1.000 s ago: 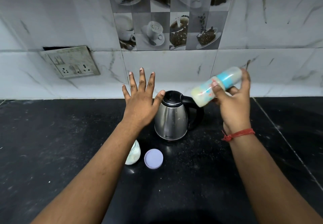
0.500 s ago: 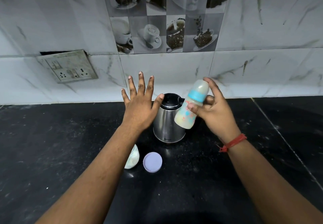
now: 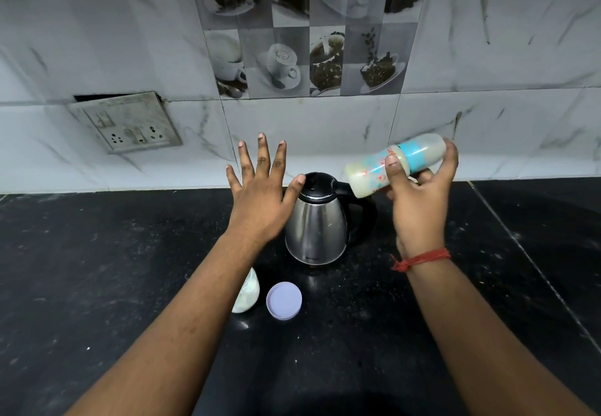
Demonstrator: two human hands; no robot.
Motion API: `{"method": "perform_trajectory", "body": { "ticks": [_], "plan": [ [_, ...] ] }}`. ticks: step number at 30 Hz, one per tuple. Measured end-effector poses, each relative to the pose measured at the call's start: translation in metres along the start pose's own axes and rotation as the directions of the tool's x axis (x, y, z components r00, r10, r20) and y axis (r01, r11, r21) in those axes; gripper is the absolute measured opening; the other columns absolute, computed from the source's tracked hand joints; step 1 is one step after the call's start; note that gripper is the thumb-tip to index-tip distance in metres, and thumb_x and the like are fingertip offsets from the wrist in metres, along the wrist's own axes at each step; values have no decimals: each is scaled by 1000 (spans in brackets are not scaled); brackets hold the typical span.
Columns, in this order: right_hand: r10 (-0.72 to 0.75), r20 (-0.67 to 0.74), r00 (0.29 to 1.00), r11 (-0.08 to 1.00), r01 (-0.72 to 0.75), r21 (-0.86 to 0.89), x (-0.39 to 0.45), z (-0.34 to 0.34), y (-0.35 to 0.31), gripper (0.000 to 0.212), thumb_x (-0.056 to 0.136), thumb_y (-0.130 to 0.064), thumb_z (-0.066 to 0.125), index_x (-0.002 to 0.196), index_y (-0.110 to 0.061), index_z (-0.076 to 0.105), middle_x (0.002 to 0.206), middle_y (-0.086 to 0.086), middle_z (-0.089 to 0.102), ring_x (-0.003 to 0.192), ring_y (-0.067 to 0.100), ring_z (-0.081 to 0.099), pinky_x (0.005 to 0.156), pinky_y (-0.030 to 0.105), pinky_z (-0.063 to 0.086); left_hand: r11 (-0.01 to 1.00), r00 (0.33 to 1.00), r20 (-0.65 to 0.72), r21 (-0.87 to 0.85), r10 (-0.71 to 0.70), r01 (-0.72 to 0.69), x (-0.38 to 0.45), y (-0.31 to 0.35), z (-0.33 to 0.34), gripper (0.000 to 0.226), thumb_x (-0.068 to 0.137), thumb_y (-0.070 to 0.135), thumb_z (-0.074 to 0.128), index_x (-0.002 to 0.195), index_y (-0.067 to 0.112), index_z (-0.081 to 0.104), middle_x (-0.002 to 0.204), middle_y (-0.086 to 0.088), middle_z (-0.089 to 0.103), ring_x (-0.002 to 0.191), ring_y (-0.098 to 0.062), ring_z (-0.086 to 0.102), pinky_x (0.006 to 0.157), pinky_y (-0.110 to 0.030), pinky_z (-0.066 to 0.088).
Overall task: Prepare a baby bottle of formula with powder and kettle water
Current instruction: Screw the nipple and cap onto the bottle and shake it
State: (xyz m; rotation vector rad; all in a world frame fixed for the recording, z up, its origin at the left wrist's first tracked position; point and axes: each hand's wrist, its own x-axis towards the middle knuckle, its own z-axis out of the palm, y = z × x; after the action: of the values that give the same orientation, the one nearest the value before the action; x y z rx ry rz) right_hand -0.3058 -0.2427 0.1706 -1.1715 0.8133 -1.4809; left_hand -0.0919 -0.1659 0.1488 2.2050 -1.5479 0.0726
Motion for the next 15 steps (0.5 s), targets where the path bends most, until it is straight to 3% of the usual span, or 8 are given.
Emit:
{"method": "perform_trajectory", "body": {
  "ticks": [2, 4, 5, 8, 9, 11, 13, 15],
  "plan": [
    [31, 148, 988, 991, -11, -136, -4, 6, 5, 81, 88, -6, 75, 149, -31, 29, 113, 9, 69, 96, 15, 74, 85, 39, 61, 1000, 1000, -3, 5, -1, 1, 1, 0, -1, 84, 91, 77, 1, 164, 35, -6, 171, -1, -23, 155, -31, -29, 123, -65, -9],
    [154, 333, 930, 972, -83, -218, -6, 7, 6, 84, 83, -4, 79, 147, -36, 36, 106, 11, 73, 99, 21, 74, 93, 49, 58, 1000, 1000, -11, 8, 2, -1, 1, 0, 0, 83, 93, 76, 3, 164, 35, -6, 171, -1, -22, 155, -31, -29, 123, -65, -8],
    [161, 318, 934, 975, -101, -199, -5, 6, 6, 83, 82, -6, 81, 146, -38, 38, 107, 13, 73, 100, 24, 74, 94, 52, 57, 1000, 1000, -15, 8, 4, -4, 2, -1, 0, 82, 94, 76, 4, 164, 35, -6, 171, -1, -22, 155, -31, -29, 123, -65, -9],
    [61, 37, 997, 998, -61, -10, -3, 9, 0, 81, 84, -17, 80, 145, -41, 34, 115, 11, 71, 101, 24, 74, 91, 58, 57, 1000, 1000, -12, 12, 4, -4, 1, -2, -1, 82, 94, 76, 3, 164, 35, -7, 171, -1, -23, 155, -31, -30, 123, -64, -10],
    [34, 5, 999, 999, -35, 13, -5, 11, 1, 82, 85, -16, 79, 147, -38, 30, 118, 10, 69, 101, 23, 74, 91, 58, 57, 1000, 1000, -9, 15, 2, -2, 0, -2, -1, 82, 93, 76, 3, 164, 35, -7, 171, -1, -24, 154, -31, -30, 123, -64, -10],
    [27, 143, 989, 992, -8, -128, -12, 14, 8, 85, 86, -10, 78, 149, -37, 28, 117, 8, 69, 101, 20, 73, 93, 53, 58, 1000, 1000, -8, 13, 2, -2, -1, -2, -1, 82, 93, 75, 4, 164, 34, -6, 171, -1, -23, 155, -31, -30, 123, -65, -10],
    [127, 389, 912, 969, -30, -246, -18, 12, 11, 88, 81, -3, 81, 147, -40, 36, 112, 8, 71, 99, 19, 74, 93, 45, 58, 1000, 1000, -13, 10, 2, -1, 0, -2, -1, 82, 94, 75, 5, 164, 34, -6, 171, -1, -22, 155, -32, -29, 123, -65, -8],
    [109, 352, 930, 982, -46, -182, -12, 7, 5, 86, 80, -3, 82, 145, -39, 39, 112, 9, 71, 97, 17, 75, 90, 40, 60, 1000, 1000, -18, 7, -1, 1, -1, -4, 0, 82, 94, 76, 4, 164, 34, -6, 172, -1, -22, 155, -32, -29, 123, -66, -8]
  ]
}}
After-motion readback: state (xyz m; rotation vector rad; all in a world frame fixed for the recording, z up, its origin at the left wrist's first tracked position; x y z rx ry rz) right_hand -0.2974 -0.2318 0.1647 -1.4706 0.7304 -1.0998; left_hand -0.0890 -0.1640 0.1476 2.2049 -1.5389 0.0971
